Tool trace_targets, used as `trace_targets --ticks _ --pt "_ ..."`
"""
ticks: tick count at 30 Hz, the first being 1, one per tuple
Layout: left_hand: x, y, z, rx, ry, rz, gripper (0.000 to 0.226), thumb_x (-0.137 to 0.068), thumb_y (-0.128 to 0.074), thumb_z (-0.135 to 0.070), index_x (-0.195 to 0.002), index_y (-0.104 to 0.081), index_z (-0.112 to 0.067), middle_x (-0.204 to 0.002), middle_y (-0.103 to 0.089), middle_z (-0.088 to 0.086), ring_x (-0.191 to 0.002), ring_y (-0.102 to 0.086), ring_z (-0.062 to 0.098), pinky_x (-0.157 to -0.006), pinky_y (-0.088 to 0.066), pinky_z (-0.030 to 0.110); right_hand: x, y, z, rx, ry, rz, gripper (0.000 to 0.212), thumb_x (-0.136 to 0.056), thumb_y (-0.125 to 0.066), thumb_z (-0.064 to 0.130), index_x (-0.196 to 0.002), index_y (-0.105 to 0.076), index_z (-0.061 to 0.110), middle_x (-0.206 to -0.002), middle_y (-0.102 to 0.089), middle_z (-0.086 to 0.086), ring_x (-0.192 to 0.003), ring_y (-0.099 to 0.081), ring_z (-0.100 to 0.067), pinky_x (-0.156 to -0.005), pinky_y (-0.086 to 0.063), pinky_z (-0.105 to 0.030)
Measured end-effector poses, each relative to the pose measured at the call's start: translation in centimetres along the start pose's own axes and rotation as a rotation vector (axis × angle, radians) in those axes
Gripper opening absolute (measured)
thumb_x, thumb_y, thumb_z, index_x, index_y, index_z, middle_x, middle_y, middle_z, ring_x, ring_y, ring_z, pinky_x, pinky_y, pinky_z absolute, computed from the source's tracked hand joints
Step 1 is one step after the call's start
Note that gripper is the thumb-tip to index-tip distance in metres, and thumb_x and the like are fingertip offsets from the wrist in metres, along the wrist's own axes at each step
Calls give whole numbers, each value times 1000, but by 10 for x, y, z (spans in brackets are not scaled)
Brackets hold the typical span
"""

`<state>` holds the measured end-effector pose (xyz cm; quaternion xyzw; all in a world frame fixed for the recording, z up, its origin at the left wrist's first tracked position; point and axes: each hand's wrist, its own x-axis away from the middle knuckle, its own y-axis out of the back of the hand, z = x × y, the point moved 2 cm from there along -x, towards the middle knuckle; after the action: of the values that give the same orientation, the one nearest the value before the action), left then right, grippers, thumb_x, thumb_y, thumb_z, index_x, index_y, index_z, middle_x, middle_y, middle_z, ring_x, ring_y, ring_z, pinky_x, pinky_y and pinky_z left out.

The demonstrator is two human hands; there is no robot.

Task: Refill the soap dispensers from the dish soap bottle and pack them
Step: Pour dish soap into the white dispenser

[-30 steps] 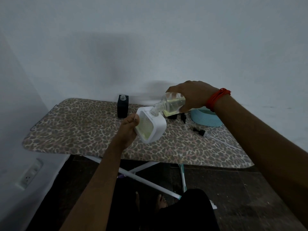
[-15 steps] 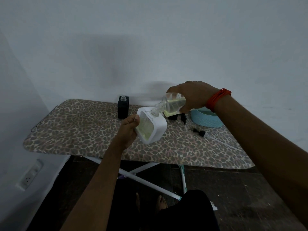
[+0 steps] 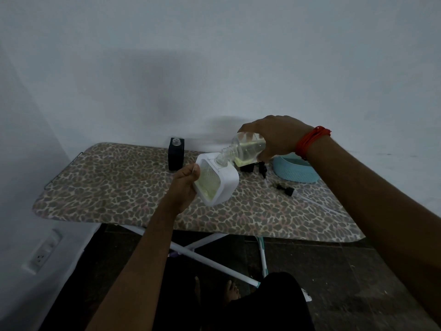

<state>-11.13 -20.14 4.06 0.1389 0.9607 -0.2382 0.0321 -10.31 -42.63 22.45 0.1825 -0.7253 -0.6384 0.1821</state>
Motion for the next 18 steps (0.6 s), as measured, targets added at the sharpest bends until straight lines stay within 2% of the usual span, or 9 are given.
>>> trace_targets --ticks 2,4,8,11,13,15,18 --pt "-1 1 1 -3 -1 -6 34 -90 -60 -39 -106 -73 -13 -111 -70 10 -103 -66 24 -83 -56 35 0 0 0 -7 -2 -1 80 -75 -83 29 -145 -44 33 -131 -61 8 -114 -57 -20 -80 -35 -29" --pt "-2 2 3 -3 3 -15 31 -97 -48 -28 -104 -74 -13 -110 -71 10 -103 -66 24 -82 -56 36 0 0 0 -8 -3 0 80 -75 -83 30 -145 -44 33 -131 -61 8 -114 -57 -20 -80 -36 -29" --pt "-1 0 3 5 -2 -3 40 -103 -36 -17 -102 -76 -16 -108 -72 6 -101 -67 21 -82 -56 34 1 -1 1 -5 -5 2 79 -75 -84 29 -144 -46 33 -130 -61 8 -113 -58 -20 -79 -38 -29" --pt "0 -2 3 6 -9 -5 33 -97 -44 -23 -101 -76 -16 -107 -73 6 -101 -67 21 -80 -57 33 1 -1 0 -15 -7 3 79 -74 -84 29 -143 -46 33 -130 -62 8 -113 -58 -20 -81 -40 -30" --pt "0 -1 4 3 -16 -5 28 -91 -57 -33 -100 -76 -15 -107 -72 6 -100 -67 20 -79 -57 33 1 -1 1 -13 -12 3 79 -74 -84 29 -143 -46 33 -130 -62 8 -112 -59 -20 -82 -42 -30" --pt "-2 0 5 -6 -27 -3 40 -80 -72 -46 -102 -75 -14 -109 -71 8 -101 -66 21 -81 -57 34 2 0 1 -11 -13 6 79 -74 -84 29 -144 -46 33 -131 -61 8 -113 -59 -20 -84 -43 -32" --pt "-4 2 6 -18 -29 9 48 -72 -79 -52 -102 -75 -14 -108 -72 8 -101 -67 21 -80 -57 34 2 0 0 -9 -11 6 79 -75 -83 28 -144 -46 32 -131 -61 7 -114 -58 -20 -83 -42 -31"
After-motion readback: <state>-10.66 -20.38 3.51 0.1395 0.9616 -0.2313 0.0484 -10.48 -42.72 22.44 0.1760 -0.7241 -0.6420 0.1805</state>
